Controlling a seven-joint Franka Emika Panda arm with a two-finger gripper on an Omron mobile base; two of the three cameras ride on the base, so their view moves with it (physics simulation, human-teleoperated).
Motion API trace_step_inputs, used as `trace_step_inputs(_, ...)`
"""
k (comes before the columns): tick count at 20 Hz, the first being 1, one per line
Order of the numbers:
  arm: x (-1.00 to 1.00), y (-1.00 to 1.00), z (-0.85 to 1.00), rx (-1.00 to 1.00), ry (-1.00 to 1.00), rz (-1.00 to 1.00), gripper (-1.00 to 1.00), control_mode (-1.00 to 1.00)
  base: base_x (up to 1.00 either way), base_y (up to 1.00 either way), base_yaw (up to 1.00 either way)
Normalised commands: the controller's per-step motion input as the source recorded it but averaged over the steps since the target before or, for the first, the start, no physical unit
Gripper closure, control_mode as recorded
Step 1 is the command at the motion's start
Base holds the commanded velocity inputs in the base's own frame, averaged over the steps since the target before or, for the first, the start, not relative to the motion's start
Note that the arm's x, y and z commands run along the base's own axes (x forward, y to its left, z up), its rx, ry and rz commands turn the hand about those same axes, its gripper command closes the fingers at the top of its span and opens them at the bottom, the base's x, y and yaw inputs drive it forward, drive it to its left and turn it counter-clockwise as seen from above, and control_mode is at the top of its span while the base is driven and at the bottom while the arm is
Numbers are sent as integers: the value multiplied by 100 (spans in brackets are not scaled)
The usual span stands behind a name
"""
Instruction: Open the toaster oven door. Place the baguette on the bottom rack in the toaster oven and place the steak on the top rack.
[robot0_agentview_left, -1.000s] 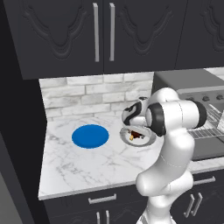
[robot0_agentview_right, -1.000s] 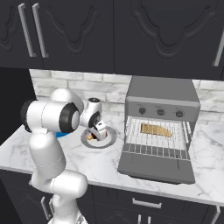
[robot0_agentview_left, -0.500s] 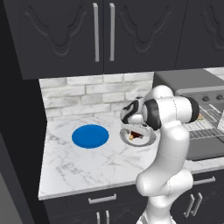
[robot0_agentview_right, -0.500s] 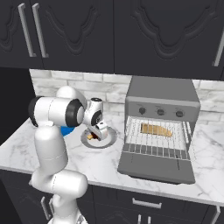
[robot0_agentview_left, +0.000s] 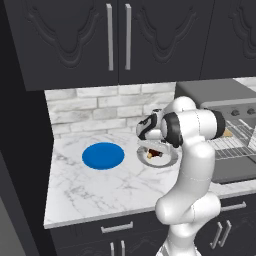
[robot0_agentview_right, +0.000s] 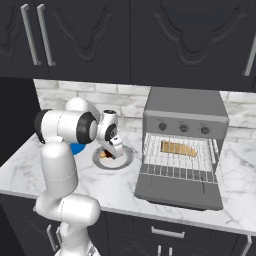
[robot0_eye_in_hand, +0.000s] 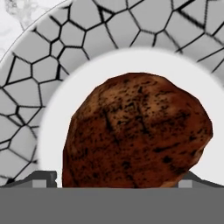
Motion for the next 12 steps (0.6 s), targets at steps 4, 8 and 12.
trace_step_inputs(4,-9,0,-27,-1,0,0,100,-100,0,0,0)
trace_step_inputs(8,-15,-1,-29,0,0,0,100,-100,0,0,0)
trace_step_inputs(12,-25,-6,-21,0,0,0,100,-100,0,0,0)
